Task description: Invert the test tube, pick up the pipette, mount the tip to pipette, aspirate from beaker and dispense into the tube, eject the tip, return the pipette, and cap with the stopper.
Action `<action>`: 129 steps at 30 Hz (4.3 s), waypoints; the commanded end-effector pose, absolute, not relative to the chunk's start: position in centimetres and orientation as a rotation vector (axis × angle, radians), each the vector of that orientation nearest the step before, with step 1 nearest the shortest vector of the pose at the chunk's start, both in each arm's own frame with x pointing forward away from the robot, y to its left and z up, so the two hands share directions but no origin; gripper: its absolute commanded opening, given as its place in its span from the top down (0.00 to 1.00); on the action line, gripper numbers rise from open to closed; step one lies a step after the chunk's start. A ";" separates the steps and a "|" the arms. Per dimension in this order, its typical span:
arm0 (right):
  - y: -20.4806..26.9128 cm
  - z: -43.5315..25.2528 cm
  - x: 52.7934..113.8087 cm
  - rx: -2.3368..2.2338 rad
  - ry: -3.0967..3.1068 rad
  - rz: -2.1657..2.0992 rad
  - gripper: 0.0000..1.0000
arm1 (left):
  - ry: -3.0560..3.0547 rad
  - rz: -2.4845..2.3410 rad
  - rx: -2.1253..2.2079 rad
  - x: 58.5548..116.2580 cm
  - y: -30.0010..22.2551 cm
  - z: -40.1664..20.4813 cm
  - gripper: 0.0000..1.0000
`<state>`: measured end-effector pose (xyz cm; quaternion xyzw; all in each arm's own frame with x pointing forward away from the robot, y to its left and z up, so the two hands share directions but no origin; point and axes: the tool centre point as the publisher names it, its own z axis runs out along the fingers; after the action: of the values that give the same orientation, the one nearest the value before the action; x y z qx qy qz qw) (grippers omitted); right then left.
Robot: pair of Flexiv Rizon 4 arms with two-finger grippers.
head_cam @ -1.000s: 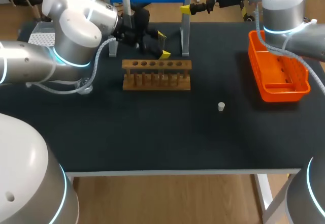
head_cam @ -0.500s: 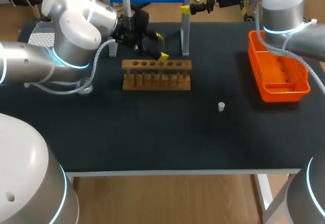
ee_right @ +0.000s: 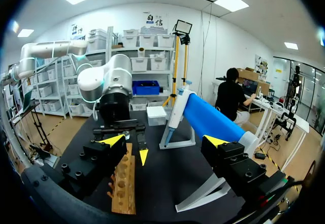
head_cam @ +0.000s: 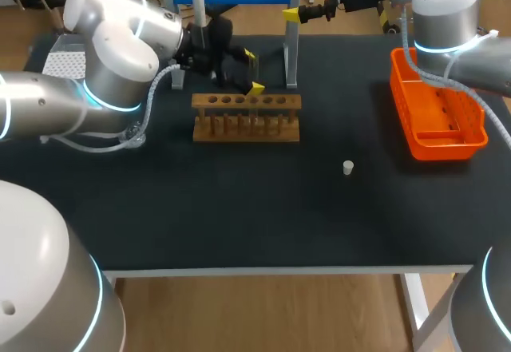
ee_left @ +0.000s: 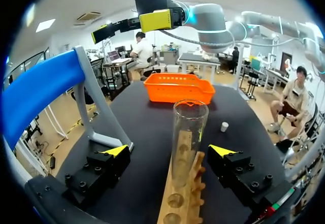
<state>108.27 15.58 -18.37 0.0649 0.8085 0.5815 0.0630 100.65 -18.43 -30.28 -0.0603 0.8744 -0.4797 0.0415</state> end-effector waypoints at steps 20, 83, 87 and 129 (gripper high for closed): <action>15.5 -18.3 108.3 0.195 2.449 1.755 0.00 | 2.690 -1.438 -0.200 99.6 -20.0 -30.9 0.00; -2.0 -22.6 84.5 0.201 2.551 1.382 0.00 | 2.690 -1.438 -0.200 99.6 -20.0 -30.9 0.00; -2.0 -22.6 84.5 0.201 2.551 1.382 0.00 | 2.690 -1.438 -0.200 99.6 -20.0 -30.9 0.00; -2.3 -34.5 81.2 0.479 2.603 1.377 0.00 | 2.690 -1.438 -0.200 99.6 -20.0 -30.9 0.00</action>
<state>81.16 -2.65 -34.06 0.1537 0.8709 0.4606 0.0761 99.61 -19.94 -30.91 -0.0647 0.8785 -0.4715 0.0424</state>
